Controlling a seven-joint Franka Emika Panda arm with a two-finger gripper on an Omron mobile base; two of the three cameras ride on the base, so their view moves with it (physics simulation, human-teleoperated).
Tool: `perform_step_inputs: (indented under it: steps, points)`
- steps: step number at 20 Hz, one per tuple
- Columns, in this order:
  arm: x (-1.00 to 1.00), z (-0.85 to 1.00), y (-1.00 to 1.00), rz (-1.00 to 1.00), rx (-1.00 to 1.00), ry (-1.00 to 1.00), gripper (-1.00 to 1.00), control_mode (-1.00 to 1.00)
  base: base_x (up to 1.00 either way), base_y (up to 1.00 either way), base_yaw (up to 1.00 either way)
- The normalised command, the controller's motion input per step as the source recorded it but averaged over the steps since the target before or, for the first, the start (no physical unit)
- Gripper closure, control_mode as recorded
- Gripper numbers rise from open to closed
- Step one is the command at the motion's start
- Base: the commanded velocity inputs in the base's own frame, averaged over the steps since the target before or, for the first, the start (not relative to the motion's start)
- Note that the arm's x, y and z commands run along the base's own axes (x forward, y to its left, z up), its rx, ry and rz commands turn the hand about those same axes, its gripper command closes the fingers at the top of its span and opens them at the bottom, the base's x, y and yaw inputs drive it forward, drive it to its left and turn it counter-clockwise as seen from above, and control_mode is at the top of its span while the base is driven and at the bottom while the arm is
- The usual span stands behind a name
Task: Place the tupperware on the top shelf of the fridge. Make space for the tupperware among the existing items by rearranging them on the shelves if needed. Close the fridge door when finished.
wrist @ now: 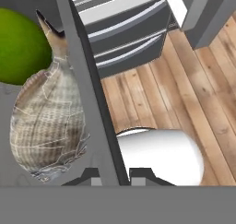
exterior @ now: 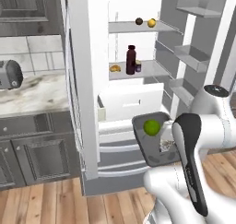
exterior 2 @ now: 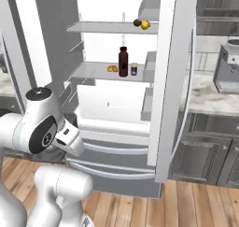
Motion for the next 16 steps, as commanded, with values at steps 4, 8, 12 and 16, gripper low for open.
perform_step_inputs:
  steps: [4, 8, 12, 16]
  points:
    - [0.00, 0.00, 0.00, 0.00, 0.00, 0.00, 1.00, 1.00, 0.08, -0.28, 0.01]
    - [0.00, 0.00, 0.00, 0.00, 0.00, 0.00, 1.00, 1.00, 0.48, 0.00, 0.00]
    - [0.00, 0.00, 0.00, 0.00, 0.00, 0.00, 1.00, 1.00, 0.86, 0.00, 0.00]
    - [0.00, 0.00, 0.00, 0.00, 0.00, 0.00, 1.00, 1.00, 0.74, -0.01, 0.00]
